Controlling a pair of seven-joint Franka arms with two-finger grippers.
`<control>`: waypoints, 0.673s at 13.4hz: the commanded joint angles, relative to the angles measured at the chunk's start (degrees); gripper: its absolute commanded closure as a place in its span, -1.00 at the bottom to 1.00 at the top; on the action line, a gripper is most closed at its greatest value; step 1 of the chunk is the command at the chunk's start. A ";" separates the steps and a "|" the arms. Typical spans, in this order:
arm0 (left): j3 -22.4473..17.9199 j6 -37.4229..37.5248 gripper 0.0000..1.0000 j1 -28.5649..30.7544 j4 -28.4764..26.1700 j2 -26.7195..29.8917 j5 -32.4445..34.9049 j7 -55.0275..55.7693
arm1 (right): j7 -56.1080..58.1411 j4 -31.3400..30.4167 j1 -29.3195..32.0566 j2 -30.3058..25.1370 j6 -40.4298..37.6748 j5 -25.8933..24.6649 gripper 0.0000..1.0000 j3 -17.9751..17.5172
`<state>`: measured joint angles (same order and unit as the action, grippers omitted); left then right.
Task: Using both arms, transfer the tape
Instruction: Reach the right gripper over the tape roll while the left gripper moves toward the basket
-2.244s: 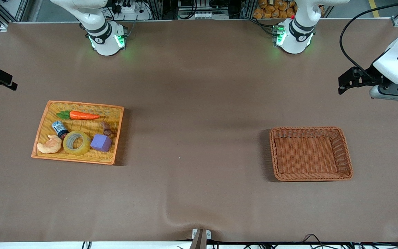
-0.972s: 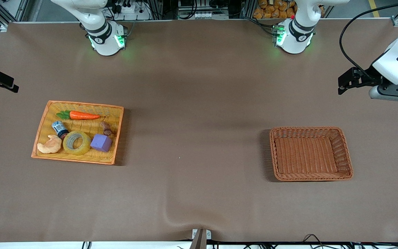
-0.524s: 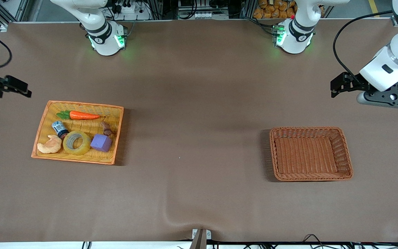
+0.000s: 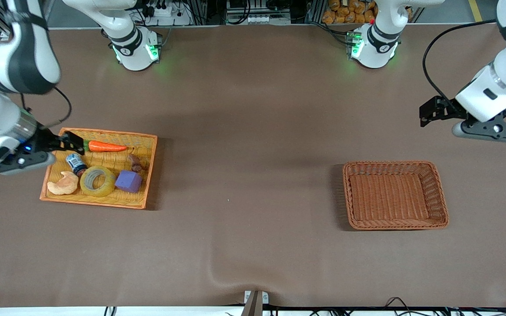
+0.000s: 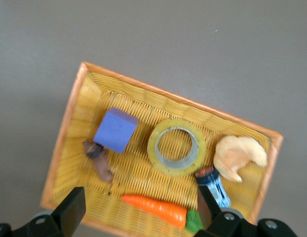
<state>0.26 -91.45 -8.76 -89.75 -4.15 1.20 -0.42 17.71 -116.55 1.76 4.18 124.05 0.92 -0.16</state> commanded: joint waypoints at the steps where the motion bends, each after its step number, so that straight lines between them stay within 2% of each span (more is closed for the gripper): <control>1: 0.44 -1.62 -1.00 0.15 -0.33 -1.47 0.29 0.69 | 1.45 -8.25 -1.05 -1.19 7.86 0.04 -1.00 -0.01; 3: 0.44 -3.81 -1.00 0.24 -2.44 -1.47 0.29 0.69 | 1.97 -8.00 -4.91 1.43 9.27 -0.30 -1.00 0.08; 4: 0.44 -5.31 -1.00 0.24 -3.84 -1.47 0.12 0.86 | 4.24 -8.17 -6.06 3.02 12.59 -0.48 -1.00 0.08; 7: 0.44 -10.84 -1.00 -0.11 -7.19 -1.56 -2.43 4.28 | 14.87 -6.60 -4.67 9.34 17.71 -0.31 -1.00 0.08; 9: 0.53 -13.57 -1.00 0.41 -9.38 -1.21 -4.53 6.13 | 18.75 -6.41 -3.96 10.06 17.28 -0.13 -1.00 0.16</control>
<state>0.43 -102.16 -8.93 -96.43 -6.52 -1.08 3.88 31.75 -124.54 -3.52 12.65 141.57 0.85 0.09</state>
